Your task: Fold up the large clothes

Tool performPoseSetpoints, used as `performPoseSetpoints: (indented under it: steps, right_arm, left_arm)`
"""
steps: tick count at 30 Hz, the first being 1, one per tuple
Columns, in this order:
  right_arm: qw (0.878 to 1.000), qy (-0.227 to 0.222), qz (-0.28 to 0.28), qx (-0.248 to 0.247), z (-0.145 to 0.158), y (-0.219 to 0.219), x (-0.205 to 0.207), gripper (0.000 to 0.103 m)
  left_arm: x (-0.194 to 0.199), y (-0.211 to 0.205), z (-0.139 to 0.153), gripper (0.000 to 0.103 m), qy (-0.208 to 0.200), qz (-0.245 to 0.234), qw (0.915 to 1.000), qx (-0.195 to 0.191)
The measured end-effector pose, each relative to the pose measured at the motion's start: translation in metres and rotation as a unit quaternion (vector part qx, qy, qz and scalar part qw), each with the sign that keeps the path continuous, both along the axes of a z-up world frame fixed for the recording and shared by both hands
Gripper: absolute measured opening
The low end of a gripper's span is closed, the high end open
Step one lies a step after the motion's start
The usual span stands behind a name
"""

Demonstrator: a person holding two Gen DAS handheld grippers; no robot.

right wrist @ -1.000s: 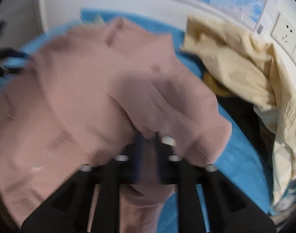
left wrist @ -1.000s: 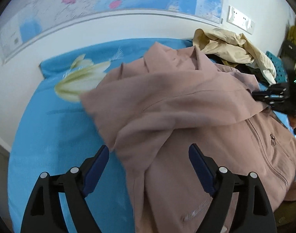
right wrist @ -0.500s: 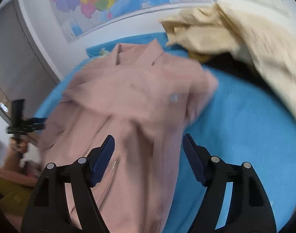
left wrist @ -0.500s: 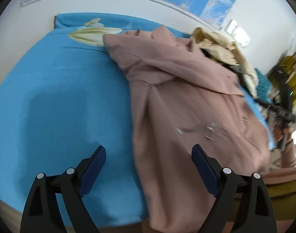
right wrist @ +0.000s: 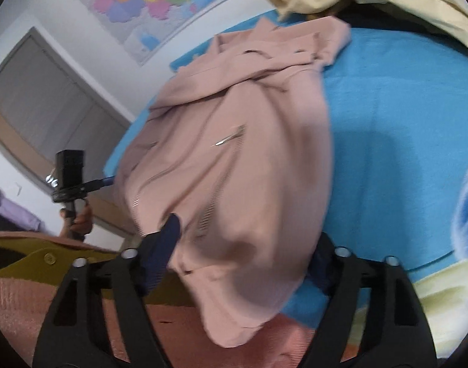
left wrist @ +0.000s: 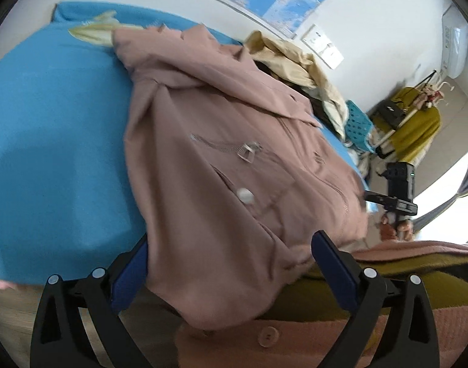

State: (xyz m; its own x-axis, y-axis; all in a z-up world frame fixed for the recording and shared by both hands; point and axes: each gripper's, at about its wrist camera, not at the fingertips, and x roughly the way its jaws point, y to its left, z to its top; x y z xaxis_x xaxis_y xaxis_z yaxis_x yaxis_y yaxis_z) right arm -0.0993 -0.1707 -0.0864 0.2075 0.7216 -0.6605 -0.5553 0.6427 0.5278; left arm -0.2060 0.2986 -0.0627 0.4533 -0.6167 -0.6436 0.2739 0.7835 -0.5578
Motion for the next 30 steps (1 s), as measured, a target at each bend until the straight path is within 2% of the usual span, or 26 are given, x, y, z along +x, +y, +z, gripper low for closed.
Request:
performPoseSetpoints:
  steps: [2,3,4,6,7,8,10,12,14,15,17,18,19,20,23,25,27,28,29,30]
  right_arm:
    - [1.0,0.0,0.017,0.004,0.0,0.004,-0.005,0.058]
    - [1.0,-0.001,0.025,0.005,-0.001,0.008,-0.008,0.058]
    - [1.0,0.0,0.027,0.004,-0.002,0.011,-0.008,0.058]
    - [1.0,0.007,0.03,0.005,-0.005,0.017,-0.005,0.055]
    - [1.0,0.008,0.028,0.004,-0.005,0.018,-0.005,0.044]
    - [1.0,0.009,0.024,0.004,-0.005,0.017,-0.005,0.025]
    - [1.0,0.017,0.012,0.019,-0.003,0.011,-0.003,0.008]
    - [0.999,0.022,0.007,0.039,0.0,0.005,-0.003,0.007]
    - [0.998,0.02,0.008,0.062,0.007,0.001,-0.004,0.007]
    - [0.997,0.019,0.012,0.078,0.011,-0.001,-0.003,0.012]
    - [0.997,0.025,0.014,0.071,0.01,-0.004,-0.002,0.041]
    - [0.997,0.03,0.021,0.07,0.007,-0.002,-0.002,0.043]
    - [0.997,0.035,0.029,0.063,0.004,0.0,-0.004,0.043]
    - [0.997,0.038,0.034,0.051,0.0,0.003,-0.007,0.044]
    - [0.998,0.045,0.034,0.038,-0.008,0.005,-0.01,0.045]
    - [0.997,0.05,0.033,0.041,-0.011,0.005,-0.01,0.045]
    - [0.998,0.046,0.03,0.035,-0.01,0.008,-0.012,0.022]
    - [0.998,0.046,0.027,0.039,-0.009,0.006,-0.011,0.008]
    - [0.997,0.049,0.025,0.056,-0.006,0.002,-0.01,0.007]
    - [0.996,0.049,0.022,0.073,-0.003,0.0,-0.01,0.006]
  left_arm:
    - [-0.001,-0.007,-0.008,0.096,0.023,-0.009,0.9997,-0.008]
    - [0.001,-0.012,-0.014,0.094,0.034,-0.009,0.9994,0.0]
    - [0.003,-0.015,-0.017,0.088,0.042,-0.005,0.9991,0.007]
    - [0.009,-0.015,-0.025,0.081,0.058,0.008,0.9983,0.002]
    - [0.009,-0.013,-0.025,0.075,0.061,0.015,0.998,-0.002]
    - [0.008,-0.01,-0.024,0.069,0.063,0.021,0.9978,-0.003]
    - [0.005,-0.001,-0.023,0.021,0.071,0.033,0.9969,-0.014]
    - [0.002,0.006,-0.021,0.005,0.073,0.046,0.9959,-0.028]
    - [-0.003,0.01,-0.012,0.005,0.06,0.053,0.9959,-0.042]
    - [-0.005,0.009,-0.008,0.005,0.05,0.051,0.9964,-0.046]
    - [-0.008,0.004,0.0,0.006,0.03,0.04,0.998,-0.04]
    - [-0.008,0.003,-0.001,0.018,0.03,0.034,0.9982,-0.04]
    - [-0.008,0.002,-0.004,0.035,0.035,0.028,0.998,-0.045]
    - [-0.007,0.002,-0.011,0.041,0.045,0.02,0.9973,-0.054]
    - [-0.002,-0.001,-0.024,0.044,0.059,0.018,0.9967,-0.052]
    - [0.0,-0.002,-0.026,0.052,0.063,0.015,0.9961,-0.061]
    - [-0.001,-0.008,-0.023,0.06,0.054,0.002,0.9966,-0.062]
    - [-0.002,-0.009,-0.019,0.053,0.045,-0.001,0.9973,-0.059]
    - [-0.003,-0.012,-0.014,0.043,0.034,0.0,0.9981,-0.052]
    - [-0.003,-0.013,-0.008,0.016,0.026,0.002,0.9984,-0.049]
